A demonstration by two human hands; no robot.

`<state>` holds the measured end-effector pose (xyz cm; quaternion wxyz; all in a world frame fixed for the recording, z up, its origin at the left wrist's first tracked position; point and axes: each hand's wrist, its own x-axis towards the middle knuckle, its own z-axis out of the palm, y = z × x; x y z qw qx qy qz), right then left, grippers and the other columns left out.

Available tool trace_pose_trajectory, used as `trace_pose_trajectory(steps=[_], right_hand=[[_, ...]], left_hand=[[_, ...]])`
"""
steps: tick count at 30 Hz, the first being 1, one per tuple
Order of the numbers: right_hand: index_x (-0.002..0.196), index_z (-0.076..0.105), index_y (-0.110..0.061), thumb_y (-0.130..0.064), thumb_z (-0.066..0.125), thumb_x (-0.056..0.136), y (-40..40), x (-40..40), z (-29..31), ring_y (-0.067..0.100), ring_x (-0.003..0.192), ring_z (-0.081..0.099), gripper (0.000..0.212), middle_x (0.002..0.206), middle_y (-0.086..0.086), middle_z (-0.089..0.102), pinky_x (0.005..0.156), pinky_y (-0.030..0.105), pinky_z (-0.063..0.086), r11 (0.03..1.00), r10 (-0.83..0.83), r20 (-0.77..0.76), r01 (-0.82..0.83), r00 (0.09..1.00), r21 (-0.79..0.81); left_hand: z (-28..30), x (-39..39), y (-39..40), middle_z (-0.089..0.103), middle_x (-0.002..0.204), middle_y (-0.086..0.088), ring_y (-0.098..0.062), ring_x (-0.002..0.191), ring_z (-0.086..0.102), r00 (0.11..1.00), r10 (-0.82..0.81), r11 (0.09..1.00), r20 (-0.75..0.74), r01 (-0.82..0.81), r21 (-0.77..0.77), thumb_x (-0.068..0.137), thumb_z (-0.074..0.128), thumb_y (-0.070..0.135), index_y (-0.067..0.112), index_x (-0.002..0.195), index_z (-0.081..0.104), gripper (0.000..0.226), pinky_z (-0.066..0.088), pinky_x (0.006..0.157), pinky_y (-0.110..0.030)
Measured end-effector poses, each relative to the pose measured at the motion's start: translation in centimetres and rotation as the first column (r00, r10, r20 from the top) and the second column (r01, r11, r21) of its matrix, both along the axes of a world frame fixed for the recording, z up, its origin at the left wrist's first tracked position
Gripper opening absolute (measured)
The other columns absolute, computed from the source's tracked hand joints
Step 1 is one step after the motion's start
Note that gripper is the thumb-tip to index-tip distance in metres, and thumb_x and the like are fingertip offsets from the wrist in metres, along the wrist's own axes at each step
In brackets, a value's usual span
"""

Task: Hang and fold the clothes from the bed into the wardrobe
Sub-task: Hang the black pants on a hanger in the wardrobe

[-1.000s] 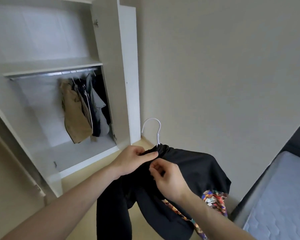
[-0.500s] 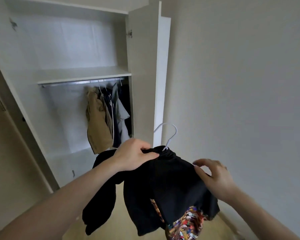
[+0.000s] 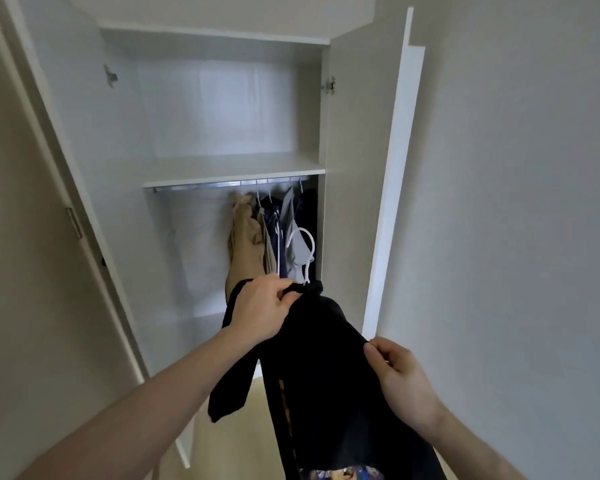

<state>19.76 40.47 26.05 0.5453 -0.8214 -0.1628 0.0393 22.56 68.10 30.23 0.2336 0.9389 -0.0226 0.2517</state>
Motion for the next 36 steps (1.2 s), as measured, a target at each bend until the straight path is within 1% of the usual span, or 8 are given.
trace_pose_trajectory(steps=[3, 7, 10, 14, 17, 23, 28, 36], right_hand=[[0.072, 0.058, -0.014, -0.025, 0.053, 0.106, 1.6, 3.6, 0.6, 0.009, 0.061, 0.045, 0.036, 0.065, -0.004, 0.048, 0.061, 0.024, 0.038, 0.998, 0.055, -0.048, -0.054, 0.997, 0.027], [0.072, 0.053, -0.008, -0.025, 0.052, 0.105, 3.1, 8.4, 1.3, 0.003, 0.051, 0.038, 0.036, 0.057, -0.01, 0.041, 0.051, 0.012, 0.033, 0.993, 0.116, -0.041, -0.115, 0.992, 0.037], [0.071, 0.054, -0.012, -0.025, 0.053, 0.105, 4.5, 11.9, 1.4, 0.005, 0.054, 0.04, 0.036, 0.057, -0.008, 0.042, 0.053, 0.013, 0.032, 0.983, 0.173, -0.084, -0.166, 0.981, 0.08], [0.07, 0.051, -0.015, -0.026, 0.053, 0.105, 7.7, 16.4, 1.4, 0.009, 0.059, 0.04, 0.037, 0.06, -0.004, 0.042, 0.059, 0.022, 0.033, 0.962, 0.248, -0.106, -0.232, 0.963, 0.141], [0.068, 0.047, -0.015, -0.024, 0.053, 0.106, 11.0, 18.7, 1.1, 0.008, 0.058, 0.04, 0.039, 0.059, -0.006, 0.041, 0.055, 0.02, 0.034, 0.955, 0.264, -0.091, -0.247, 0.96, 0.162], [0.079, 0.057, -0.005, -0.026, 0.053, 0.106, 17.5, 23.2, 1.2, 0.011, 0.057, 0.045, 0.034, 0.062, -0.001, 0.048, 0.051, 0.021, 0.037, 0.937, 0.305, -0.132, -0.272, 0.943, 0.217], [0.082, 0.048, 0.007, -0.022, 0.052, 0.106, 23.1, 26.3, 1.0, 0.023, 0.062, 0.039, 0.037, 0.066, 0.007, 0.042, 0.053, 0.028, 0.033, 0.926, 0.294, -0.145, -0.244, 0.945, 0.29], [0.076, 0.051, -0.011, -0.018, 0.052, 0.105, 32.9, 29.9, -1.3, 0.018, 0.058, 0.035, 0.03, 0.068, 0.01, 0.038, 0.063, 0.038, 0.03, 0.932, 0.222, -0.251, -0.129, 0.942, 0.339]], left_hand=[[0.0, 2.7, 1.1, 0.065, 0.082, 0.013, -0.006, 0.078, 0.06, 1.0, 0.007, 0.992, -0.028, -0.01, -0.122, 0.099, 0.06, 0.039, 0.036, 0.104, 0.075, 0.016, 0.047, 0.069, -0.028], [0.4, 6.5, 2.5, 0.057, 0.075, 0.012, -0.006, 0.074, 0.057, 0.998, 0.04, 0.996, -0.04, -0.043, -0.076, 0.1, 0.059, 0.035, 0.036, 0.094, 0.073, 0.015, 0.048, 0.069, -0.036], [0.3, 9.0, 3.5, 0.06, 0.087, 0.013, -0.006, 0.081, 0.058, 0.995, 0.09, 0.992, -0.045, -0.094, -0.082, 0.1, 0.057, 0.036, 0.04, 0.112, 0.071, 0.019, 0.051, 0.075, -0.036], [0.2, 12.4, 5.0, 0.048, 0.1, 0.02, -0.004, 0.086, 0.056, 0.976, 0.219, 0.967, -0.009, -0.219, -0.128, 0.101, 0.055, 0.038, 0.036, 0.131, 0.062, 0.031, 0.046, 0.076, -0.021], [0.4, 14.2, 7.0, 0.046, 0.115, 0.012, -0.007, 0.097, 0.057, 0.958, 0.286, 0.943, -0.009, -0.283, -0.175, 0.103, 0.055, 0.034, 0.03, 0.14, 0.057, 0.038, 0.05, 0.089, -0.024], [1.3, 17.3, 13.7, 0.052, 0.13, 0.01, -0.009, 0.113, 0.058, 0.953, 0.299, 0.913, -0.049, -0.301, -0.276, 0.1, 0.059, 0.024, 0.032, 0.137, 0.059, 0.039, 0.046, 0.104, -0.027], [2.0, 21.1, 19.8, 0.058, 0.131, 0.006, -0.006, 0.11, 0.061, 0.944, 0.322, 0.881, -0.068, -0.325, -0.344, 0.097, 0.063, 0.016, 0.026, 0.134, 0.063, 0.038, 0.045, 0.096, -0.014], [2.4, 25.9, 29.9, 0.053, 0.123, 0.003, -0.003, 0.096, 0.059, 0.94, 0.31, 0.874, -0.146, -0.342, -0.346, 0.095, 0.058, 0.007, 0.02, 0.128, 0.067, 0.036, 0.045, 0.093, -0.018]])
